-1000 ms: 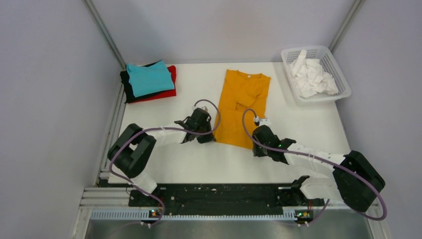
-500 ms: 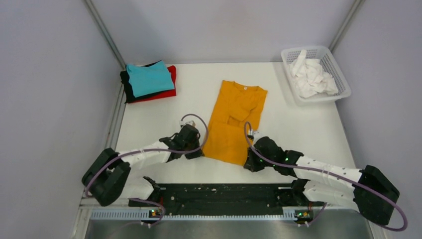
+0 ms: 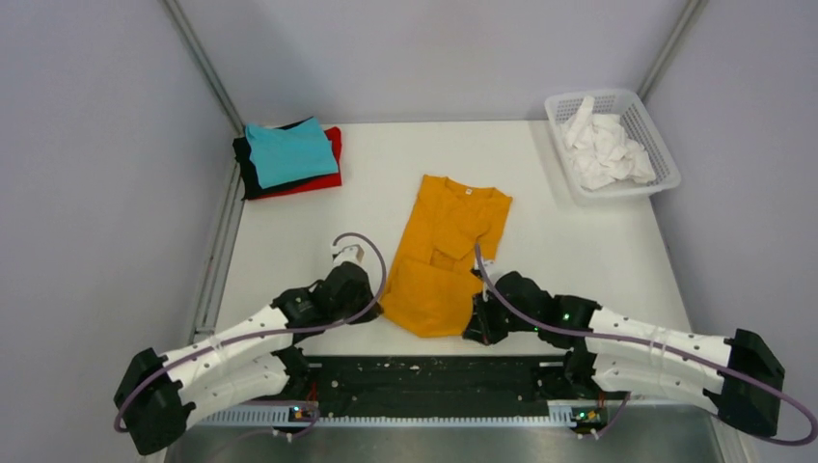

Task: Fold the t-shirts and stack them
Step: Fold the long partially folded tshirt into a neat square

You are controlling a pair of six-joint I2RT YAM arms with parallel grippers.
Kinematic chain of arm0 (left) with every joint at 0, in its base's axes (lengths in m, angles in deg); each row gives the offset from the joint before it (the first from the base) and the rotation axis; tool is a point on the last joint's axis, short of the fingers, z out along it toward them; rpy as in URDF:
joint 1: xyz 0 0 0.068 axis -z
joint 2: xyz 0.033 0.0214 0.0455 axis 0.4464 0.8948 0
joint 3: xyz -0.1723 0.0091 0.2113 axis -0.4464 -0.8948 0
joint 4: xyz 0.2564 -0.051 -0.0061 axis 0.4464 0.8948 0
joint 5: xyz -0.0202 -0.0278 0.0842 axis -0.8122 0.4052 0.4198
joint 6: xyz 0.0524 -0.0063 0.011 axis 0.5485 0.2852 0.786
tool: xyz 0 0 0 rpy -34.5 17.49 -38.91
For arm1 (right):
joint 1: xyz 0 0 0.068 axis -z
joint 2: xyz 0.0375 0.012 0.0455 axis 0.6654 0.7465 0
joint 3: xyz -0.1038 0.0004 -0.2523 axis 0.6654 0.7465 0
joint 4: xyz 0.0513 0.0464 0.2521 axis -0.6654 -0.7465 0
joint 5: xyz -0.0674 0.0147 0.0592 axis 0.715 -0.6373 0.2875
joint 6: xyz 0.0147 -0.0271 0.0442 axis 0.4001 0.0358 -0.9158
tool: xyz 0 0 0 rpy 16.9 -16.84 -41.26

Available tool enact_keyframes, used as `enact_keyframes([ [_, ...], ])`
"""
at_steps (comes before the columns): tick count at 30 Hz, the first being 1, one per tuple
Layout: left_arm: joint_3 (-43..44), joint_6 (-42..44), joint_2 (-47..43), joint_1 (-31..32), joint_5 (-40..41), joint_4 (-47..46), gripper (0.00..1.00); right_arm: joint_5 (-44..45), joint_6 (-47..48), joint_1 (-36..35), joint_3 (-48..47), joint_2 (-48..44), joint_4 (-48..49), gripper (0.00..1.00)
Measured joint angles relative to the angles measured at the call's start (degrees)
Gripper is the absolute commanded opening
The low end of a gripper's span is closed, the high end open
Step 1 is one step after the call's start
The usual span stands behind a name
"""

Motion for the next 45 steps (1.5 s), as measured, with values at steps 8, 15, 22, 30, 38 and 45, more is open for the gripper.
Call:
enact_keyframes([
  [8, 15.47, 3.48, 9.16, -0.50, 9.79, -2.78, 0.00, 12.96, 1.81, 9.33, -10.32, -2.62, -4.79, 0.00],
  [15, 31.89, 9.18, 23.45, -6.27, 12.09, -6.62, 0.00, 18.14, 4.59, 19.19, -15.89, 0.20, -5.09, 0.00],
  [22, 43.93, 14.14, 33.94, -11.19, 10.58, -7.58, 0.00, 16.65, 7.39, 30.53, -19.41, 4.24, -3.32, 0.00],
  [30, 55.21, 18.14, 45.88, -14.73, 6.93, -9.40, 0.00, 8.87, 9.60, 39.82, -22.14, 12.37, 2.34, 0.00],
  [38, 65.51, 20.55, 59.49, -16.96, 2.93, -9.79, 0.00, 4.07, 10.51, 45.66, -22.86, 22.88, 7.82, 0.00],
  [45, 78.23, 21.29, 73.07, -17.88, 2.99, -8.02, 0.02, 3.39, 11.63, 49.24, -27.67, 35.06, 12.72, 0.04],
])
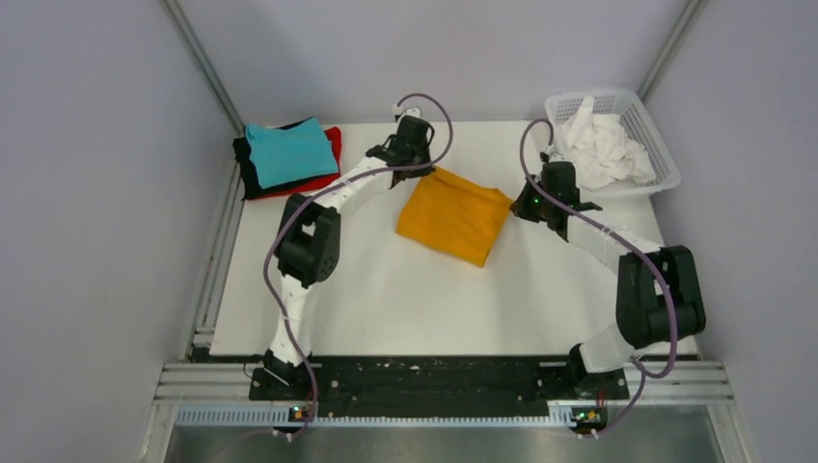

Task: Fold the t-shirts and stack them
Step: Fold the long partially folded tshirt into a neat square

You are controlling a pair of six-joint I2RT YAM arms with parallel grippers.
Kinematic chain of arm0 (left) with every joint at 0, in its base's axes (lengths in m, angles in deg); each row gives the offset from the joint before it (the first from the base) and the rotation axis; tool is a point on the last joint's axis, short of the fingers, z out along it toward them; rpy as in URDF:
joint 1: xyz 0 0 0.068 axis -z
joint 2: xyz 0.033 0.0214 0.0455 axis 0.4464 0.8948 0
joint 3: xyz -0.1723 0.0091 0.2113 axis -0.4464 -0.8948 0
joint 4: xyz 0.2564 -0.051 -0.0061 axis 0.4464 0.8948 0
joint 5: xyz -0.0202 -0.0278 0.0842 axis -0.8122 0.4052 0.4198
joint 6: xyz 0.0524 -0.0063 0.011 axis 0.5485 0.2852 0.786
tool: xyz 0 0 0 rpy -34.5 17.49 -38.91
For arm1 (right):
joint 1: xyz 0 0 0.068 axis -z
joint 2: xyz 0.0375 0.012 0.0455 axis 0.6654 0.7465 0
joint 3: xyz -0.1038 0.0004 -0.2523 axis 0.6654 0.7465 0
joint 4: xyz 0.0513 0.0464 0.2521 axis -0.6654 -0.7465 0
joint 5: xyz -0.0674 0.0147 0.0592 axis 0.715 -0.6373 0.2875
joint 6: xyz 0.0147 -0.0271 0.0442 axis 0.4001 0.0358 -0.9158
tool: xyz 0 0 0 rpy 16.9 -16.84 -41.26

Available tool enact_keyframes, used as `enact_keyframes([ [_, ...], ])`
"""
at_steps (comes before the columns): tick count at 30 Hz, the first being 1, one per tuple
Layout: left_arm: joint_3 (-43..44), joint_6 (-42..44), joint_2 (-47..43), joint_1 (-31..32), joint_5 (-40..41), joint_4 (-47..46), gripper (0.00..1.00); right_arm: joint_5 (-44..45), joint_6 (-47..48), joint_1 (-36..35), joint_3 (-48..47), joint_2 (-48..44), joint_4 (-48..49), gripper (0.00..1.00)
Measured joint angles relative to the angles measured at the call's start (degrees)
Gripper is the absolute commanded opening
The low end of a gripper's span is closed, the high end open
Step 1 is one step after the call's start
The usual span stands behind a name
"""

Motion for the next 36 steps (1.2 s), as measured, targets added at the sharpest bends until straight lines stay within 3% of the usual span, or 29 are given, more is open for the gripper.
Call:
enact_keyframes([
  [1, 1.60, -0.02, 1.55, -0.15, 0.04, 0.28, 0.17, -0.15, 0.31, 0.44, -0.79, 2.10, 1.03, 0.12],
  [3, 5.11, 0.02, 4.90, -0.61, 0.11, 1.14, 0.51, -0.46, 0.90, 1.22, -2.56, 6.10, 2.97, 0.42],
  [4, 6.84, 0.15, 6.34, -0.83, 0.50, 1.81, 0.64, -0.37, 1.42, 1.64, -3.85, 8.41, 3.54, 0.50],
  [7, 11.41, -0.04, 9.86, -1.97, 1.81, 3.41, 0.82, -0.07, 3.10, 2.56, -8.35, 13.51, 3.43, 0.67],
  [13, 10.49, 0.15, 9.35, -3.52, 3.43, 5.16, 0.86, -2.75, 3.52, 2.75, -9.18, 12.20, 3.10, 0.94],
  [15, 7.17, 0.15, 7.34, -3.58, 3.19, 5.42, 0.87, -6.47, 2.86, 2.34, -6.27, 8.48, 4.31, 0.98],
  [18, -0.63, 0.24, 2.08, -3.45, 0.22, 4.96, 0.98, -14.19, 1.07, 0.00, 0.39, 1.29, 7.48, 0.99],
  [22, -9.92, 0.48, -5.51, -3.45, -7.08, 2.38, 0.99, -23.28, -1.57, -8.94, 5.66, -2.62, 13.09, 0.99],
  [25, -11.06, 0.46, -7.69, -3.34, -8.57, 1.49, 0.99, -27.19, -3.65, -13.22, 8.13, -2.21, 16.76, 0.99],
  [36, -10.97, 2.12, -4.70, -3.61, -7.65, 3.45, 0.98, -23.82, -5.33, -12.50, 14.01, 6.38, 21.79, 0.99],
])
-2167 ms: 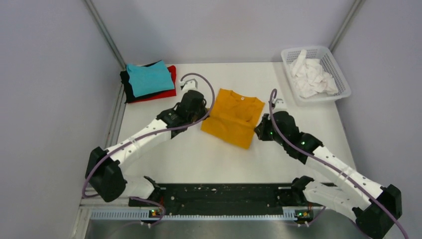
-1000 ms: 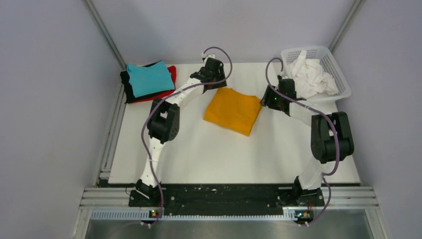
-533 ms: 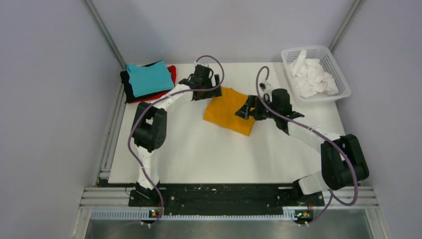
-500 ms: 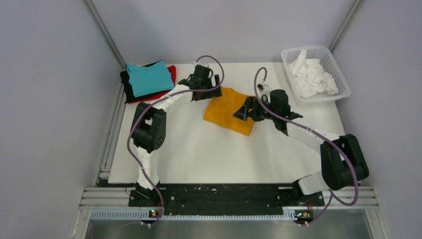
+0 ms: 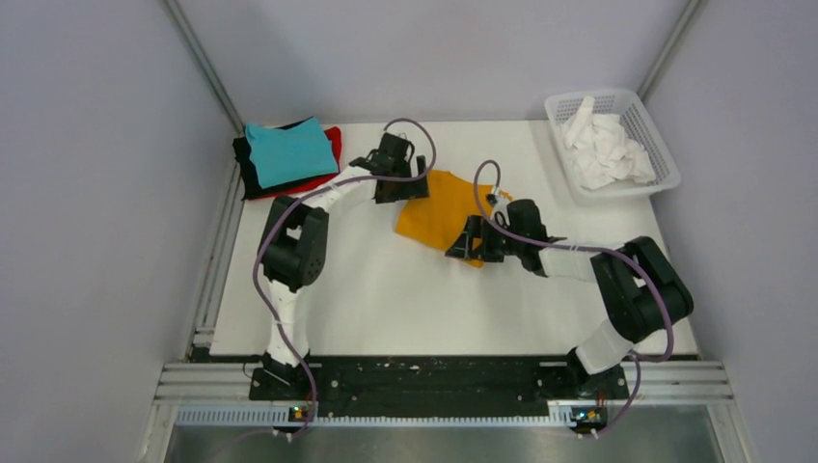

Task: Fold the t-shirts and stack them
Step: Fold the long partially folded tshirt into a neat square, then put the neatly folded tshirt into the corner of the board with the left arm

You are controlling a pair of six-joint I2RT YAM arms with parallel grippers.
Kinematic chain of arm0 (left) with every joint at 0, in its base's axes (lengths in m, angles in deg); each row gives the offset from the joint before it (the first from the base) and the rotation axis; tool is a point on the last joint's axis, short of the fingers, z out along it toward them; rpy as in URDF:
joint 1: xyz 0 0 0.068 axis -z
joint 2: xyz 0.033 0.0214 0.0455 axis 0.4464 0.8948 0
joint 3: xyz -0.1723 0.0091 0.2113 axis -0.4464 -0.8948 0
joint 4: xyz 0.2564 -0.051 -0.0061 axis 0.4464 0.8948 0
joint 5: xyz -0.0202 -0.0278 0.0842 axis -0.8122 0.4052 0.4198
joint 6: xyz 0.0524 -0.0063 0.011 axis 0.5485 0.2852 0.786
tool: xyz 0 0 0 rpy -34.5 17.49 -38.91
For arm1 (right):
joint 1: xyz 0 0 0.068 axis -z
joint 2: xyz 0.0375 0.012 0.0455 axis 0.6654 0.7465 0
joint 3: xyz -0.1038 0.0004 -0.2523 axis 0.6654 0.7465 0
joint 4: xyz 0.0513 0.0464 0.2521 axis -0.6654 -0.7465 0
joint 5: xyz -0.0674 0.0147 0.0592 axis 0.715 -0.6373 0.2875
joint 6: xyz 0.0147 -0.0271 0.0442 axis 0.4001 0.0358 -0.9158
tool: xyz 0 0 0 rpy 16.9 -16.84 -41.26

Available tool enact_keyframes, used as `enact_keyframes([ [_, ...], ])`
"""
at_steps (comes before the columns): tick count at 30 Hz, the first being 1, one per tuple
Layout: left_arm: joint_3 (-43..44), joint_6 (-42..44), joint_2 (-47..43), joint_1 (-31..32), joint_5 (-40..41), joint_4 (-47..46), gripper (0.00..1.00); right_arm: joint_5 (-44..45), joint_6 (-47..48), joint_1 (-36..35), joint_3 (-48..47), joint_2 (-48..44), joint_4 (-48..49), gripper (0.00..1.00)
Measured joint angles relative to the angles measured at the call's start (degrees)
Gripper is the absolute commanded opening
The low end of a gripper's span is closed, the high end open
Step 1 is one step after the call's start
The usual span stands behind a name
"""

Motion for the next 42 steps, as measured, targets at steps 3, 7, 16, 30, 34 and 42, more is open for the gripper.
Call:
enact_keyframes([
  [3, 0.02, 0.66, 2.93, -0.13, -0.92, 1.20, 0.96, 0.07, -0.02, 0.42, 0.09, -0.09, 0.07, 0.99],
  [7, 1.84, 1.44, 5.42, -0.17, 0.11, 2.23, 0.89, 1.14, 0.74, 0.76, 0.42, -1.53, -0.98, 0.99],
  [16, 4.24, 2.32, 8.35, -0.35, -6.62, 1.46, 0.64, 5.22, 3.30, 2.03, 0.94, -11.19, -6.32, 0.99],
  [30, 16.48, -0.85, 14.86, 9.79, 13.62, 11.80, 0.00, 18.82, 5.35, 8.22, 10.19, -40.04, -18.40, 0.99],
  [34, 19.82, -0.68, 16.61, 13.35, 24.30, 16.92, 0.00, 23.08, 5.77, 8.24, 11.13, -45.44, -20.52, 0.99],
  [42, 19.45, 5.75, 16.33, 11.19, 38.14, 17.07, 0.00, 27.39, 5.77, 8.24, 11.37, -48.70, -22.71, 0.99],
])
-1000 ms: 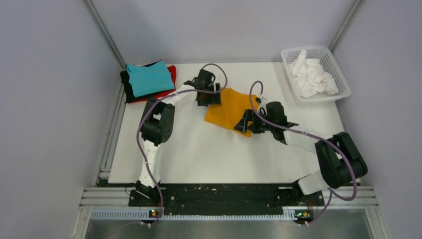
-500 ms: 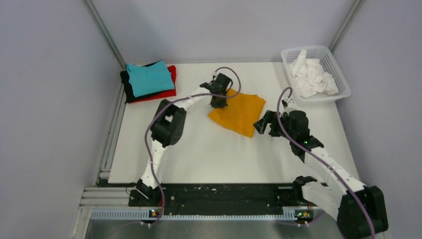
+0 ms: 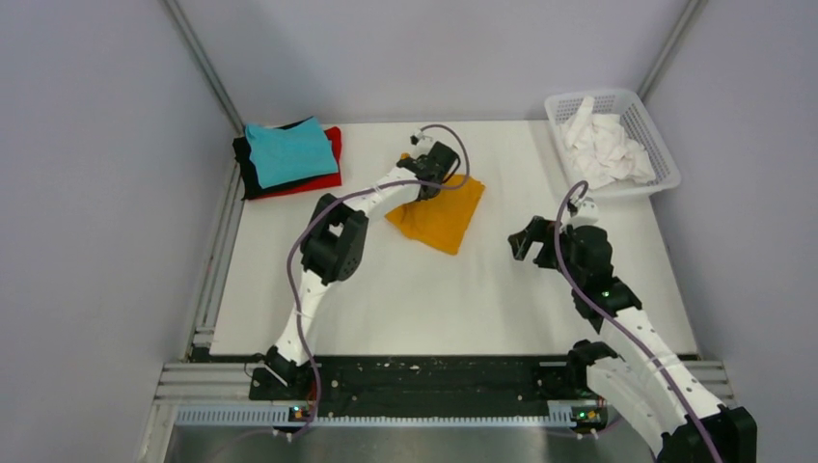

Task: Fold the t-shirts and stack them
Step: Put the neatly folded tshirt into the corner of the board with the left arm

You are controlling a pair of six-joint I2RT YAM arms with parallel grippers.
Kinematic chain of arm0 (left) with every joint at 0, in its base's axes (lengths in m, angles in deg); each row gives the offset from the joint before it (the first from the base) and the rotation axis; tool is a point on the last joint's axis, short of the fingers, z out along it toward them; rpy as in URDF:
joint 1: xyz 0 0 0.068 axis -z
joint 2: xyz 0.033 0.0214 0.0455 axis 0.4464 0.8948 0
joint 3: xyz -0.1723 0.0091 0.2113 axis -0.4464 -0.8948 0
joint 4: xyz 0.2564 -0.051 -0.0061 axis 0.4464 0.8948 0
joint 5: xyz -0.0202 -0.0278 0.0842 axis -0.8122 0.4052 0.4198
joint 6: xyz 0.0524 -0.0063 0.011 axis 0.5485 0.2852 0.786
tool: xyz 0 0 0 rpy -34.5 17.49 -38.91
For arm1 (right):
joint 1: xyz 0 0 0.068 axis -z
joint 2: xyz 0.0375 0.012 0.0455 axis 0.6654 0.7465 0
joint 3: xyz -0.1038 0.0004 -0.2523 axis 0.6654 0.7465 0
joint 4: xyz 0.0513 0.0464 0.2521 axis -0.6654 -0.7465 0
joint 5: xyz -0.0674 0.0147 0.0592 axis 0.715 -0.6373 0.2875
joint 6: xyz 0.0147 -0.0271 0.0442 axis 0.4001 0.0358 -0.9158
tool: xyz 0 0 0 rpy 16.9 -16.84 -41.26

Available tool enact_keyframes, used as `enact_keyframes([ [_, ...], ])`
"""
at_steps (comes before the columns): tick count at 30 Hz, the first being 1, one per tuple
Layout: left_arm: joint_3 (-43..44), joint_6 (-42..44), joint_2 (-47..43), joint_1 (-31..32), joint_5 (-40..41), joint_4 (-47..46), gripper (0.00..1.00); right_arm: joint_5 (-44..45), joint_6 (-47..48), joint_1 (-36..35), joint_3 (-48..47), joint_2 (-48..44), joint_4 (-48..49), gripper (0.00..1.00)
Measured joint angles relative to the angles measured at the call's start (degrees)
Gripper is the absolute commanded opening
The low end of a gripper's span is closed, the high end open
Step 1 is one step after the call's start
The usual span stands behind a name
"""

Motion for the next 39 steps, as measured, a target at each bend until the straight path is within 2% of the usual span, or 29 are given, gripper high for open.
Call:
enact_keyframes([
  [10, 4.44, 14.56, -0.26, -10.43, 11.50, -6.95, 0.00, 4.68, 0.00, 0.00, 0.72, -0.76, -1.01, 0.99],
  [20, 10.71, 30.97, -0.26, -15.56, 17.03, -17.29, 0.00, 7.34, 0.00, 0.00, 0.72, 0.17, -0.96, 0.99],
  [30, 15.52, 34.99, -0.26, -21.66, 15.74, -18.78, 0.00, 8.70, 0.00, 0.00, 0.72, 3.10, -0.96, 0.99],
  [39, 18.53, 34.12, -0.90, -23.50, 13.05, -17.73, 0.00, 10.01, 0.02, 0.00, 0.72, 3.19, -0.98, 0.99],
])
